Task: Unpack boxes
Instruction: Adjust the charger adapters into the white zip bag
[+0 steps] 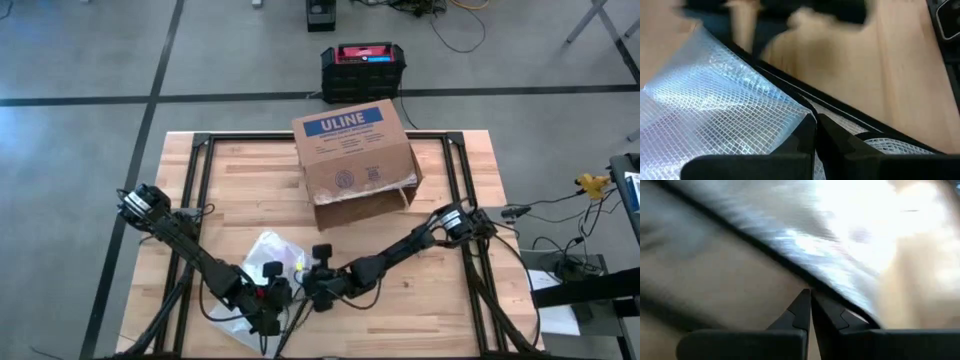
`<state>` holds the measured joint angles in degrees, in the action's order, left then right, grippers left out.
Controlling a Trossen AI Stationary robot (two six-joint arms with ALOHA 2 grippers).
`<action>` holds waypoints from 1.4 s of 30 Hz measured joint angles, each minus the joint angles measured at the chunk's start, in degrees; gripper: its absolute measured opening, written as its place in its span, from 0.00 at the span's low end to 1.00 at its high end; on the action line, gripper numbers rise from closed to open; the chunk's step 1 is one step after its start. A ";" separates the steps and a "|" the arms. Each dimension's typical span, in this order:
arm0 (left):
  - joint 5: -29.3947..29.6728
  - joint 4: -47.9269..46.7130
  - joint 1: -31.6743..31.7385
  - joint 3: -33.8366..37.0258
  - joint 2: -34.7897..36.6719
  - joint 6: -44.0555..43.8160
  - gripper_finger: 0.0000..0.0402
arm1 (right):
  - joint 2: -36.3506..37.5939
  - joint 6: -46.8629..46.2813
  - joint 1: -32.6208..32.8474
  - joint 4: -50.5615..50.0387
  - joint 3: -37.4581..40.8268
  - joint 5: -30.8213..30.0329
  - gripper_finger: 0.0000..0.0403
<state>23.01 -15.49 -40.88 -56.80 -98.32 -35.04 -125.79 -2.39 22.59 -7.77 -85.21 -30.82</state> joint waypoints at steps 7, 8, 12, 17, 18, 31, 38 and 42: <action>-0.18 0.11 -0.17 0.00 0.00 -0.20 0.00 | 0.19 -0.17 -1.48 0.36 -0.42 -2.00 0.00; -0.19 0.12 -0.17 0.00 0.00 -0.20 0.00 | 0.19 -0.20 -1.39 0.34 -0.42 -1.36 0.00; -0.12 0.12 -0.17 0.00 0.00 -0.20 0.00 | 0.42 -0.21 -0.73 -0.63 -0.42 1.27 0.00; -0.03 0.10 -0.17 0.00 0.00 -0.04 0.02 | 2.71 -0.02 1.03 -1.31 -0.42 9.79 0.00; -0.02 0.09 -0.17 0.00 0.00 0.00 0.02 | 2.87 -0.26 1.33 -1.01 -0.42 13.11 0.00; 0.50 -6.97 -0.09 -0.02 0.34 4.78 0.03 | -1.76 1.60 0.77 17.45 -0.15 19.08 0.00; 2.42 -18.63 0.04 -0.02 2.92 4.53 0.03 | 0.21 3.30 -0.33 15.24 -0.22 17.57 0.00; 8.02 -19.92 0.10 -0.02 5.88 6.17 0.03 | 1.51 3.04 -0.37 14.45 -0.35 18.35 0.00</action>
<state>31.03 -35.42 -40.78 -56.82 -92.44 -28.87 -124.28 0.65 22.22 6.67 -85.56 -12.48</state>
